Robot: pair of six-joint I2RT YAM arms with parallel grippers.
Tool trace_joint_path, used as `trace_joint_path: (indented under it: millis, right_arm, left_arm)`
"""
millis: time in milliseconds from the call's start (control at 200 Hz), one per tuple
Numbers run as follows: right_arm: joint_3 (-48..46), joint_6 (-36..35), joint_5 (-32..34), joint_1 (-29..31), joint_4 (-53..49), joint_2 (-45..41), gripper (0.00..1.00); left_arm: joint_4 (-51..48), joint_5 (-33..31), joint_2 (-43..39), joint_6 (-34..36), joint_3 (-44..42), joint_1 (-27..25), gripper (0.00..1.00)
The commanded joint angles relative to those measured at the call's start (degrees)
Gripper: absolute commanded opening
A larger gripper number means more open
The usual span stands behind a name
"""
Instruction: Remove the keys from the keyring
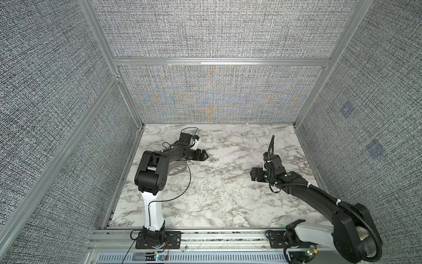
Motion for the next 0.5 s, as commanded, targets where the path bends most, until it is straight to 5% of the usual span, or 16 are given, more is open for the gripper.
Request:
trace_joint_path:
  millis: [0,295,495]
  right_arm:
    - [0.44,0.01,0.52,0.05,-0.6,-0.18,0.95]
    - [0.39,-0.19,-0.16,0.05,-0.27,0.32,0.95]
    - [2.55,-4.43,-5.66,0.85,2.11,4.02,0.92]
  left_arm:
    - [-10.51,0.44,-0.61,-0.8,-2.42,-1.07,0.92]
    - [-4.42,-6.77,-10.17,-12.06,-4.4,-1.53,0.92]
    - [-7.08,-10.97,-12.61,-12.4,0.0,-1.23,0.92]
